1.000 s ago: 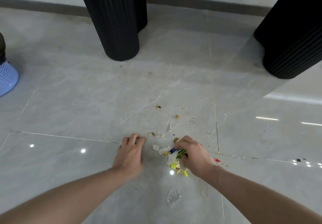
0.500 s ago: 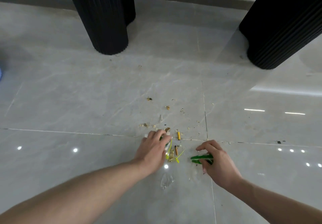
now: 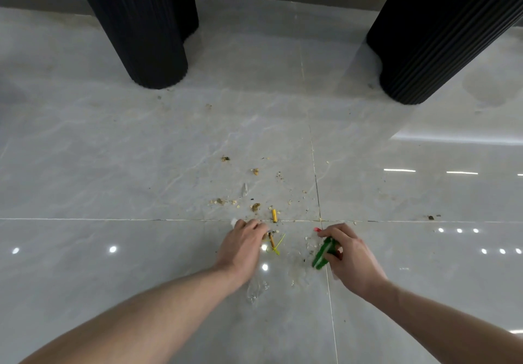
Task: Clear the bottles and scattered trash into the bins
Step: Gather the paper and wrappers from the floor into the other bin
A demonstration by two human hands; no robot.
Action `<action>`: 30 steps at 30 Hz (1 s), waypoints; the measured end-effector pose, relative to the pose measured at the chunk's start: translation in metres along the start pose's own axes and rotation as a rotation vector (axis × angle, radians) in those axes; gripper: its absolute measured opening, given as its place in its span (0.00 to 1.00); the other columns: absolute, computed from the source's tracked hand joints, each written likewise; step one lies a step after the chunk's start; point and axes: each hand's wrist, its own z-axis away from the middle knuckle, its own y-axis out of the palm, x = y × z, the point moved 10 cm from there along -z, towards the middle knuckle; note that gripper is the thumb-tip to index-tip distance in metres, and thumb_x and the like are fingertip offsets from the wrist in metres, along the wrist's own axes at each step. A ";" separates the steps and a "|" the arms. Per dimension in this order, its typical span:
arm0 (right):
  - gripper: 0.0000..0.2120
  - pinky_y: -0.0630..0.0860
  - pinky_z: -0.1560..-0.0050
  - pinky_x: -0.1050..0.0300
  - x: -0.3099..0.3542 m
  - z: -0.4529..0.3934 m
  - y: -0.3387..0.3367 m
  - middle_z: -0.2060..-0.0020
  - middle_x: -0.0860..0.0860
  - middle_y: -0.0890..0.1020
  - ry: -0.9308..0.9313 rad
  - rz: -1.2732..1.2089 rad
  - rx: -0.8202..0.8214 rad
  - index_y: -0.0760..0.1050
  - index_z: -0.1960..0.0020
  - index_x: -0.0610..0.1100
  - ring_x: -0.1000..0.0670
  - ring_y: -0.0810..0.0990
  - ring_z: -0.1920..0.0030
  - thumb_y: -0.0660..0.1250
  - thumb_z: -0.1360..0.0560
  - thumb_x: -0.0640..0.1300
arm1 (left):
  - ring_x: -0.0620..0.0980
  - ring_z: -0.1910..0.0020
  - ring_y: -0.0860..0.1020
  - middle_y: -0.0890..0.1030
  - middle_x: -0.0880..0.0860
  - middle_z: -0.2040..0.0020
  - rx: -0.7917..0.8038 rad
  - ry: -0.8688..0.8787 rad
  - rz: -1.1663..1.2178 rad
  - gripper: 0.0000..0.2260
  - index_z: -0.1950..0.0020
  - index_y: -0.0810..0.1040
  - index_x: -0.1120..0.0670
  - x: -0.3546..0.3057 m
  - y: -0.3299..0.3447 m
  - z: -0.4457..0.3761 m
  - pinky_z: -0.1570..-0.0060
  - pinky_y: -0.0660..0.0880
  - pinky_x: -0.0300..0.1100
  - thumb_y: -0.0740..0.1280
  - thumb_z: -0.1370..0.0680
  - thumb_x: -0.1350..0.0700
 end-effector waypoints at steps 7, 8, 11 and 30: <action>0.21 0.75 0.59 0.70 -0.015 0.004 0.007 0.47 0.62 0.77 0.069 -0.061 -0.027 0.80 0.49 0.55 0.62 0.77 0.52 0.69 0.30 0.30 | 0.50 0.52 0.71 0.80 0.46 0.52 -0.012 0.040 0.097 0.15 0.52 0.74 0.49 0.017 -0.014 0.002 0.60 0.71 0.47 0.62 0.28 0.69; 0.21 0.75 0.59 0.69 -0.015 0.005 0.009 0.47 0.62 0.77 0.077 -0.072 -0.033 0.81 0.48 0.54 0.63 0.77 0.52 0.69 0.30 0.30 | 0.49 0.52 0.72 0.80 0.45 0.53 -0.017 0.030 0.122 0.14 0.53 0.75 0.50 0.022 -0.017 0.004 0.59 0.72 0.47 0.63 0.28 0.69; 0.23 0.73 0.58 0.69 -0.010 0.008 0.016 0.47 0.64 0.75 0.033 -0.051 -0.008 0.81 0.46 0.54 0.61 0.78 0.53 0.69 0.31 0.29 | 0.48 0.53 0.74 0.80 0.43 0.55 -0.029 0.020 0.149 0.13 0.54 0.76 0.49 0.038 -0.026 0.013 0.56 0.74 0.46 0.65 0.28 0.67; 0.30 0.78 0.46 0.54 -0.011 0.009 0.045 0.41 0.60 0.71 -0.260 0.513 0.336 0.75 0.37 0.60 0.53 0.72 0.41 0.65 0.29 0.30 | 0.39 0.53 0.71 0.76 0.37 0.55 0.211 0.284 0.189 0.08 0.50 0.76 0.46 0.014 -0.017 0.067 0.54 0.69 0.35 0.66 0.22 0.60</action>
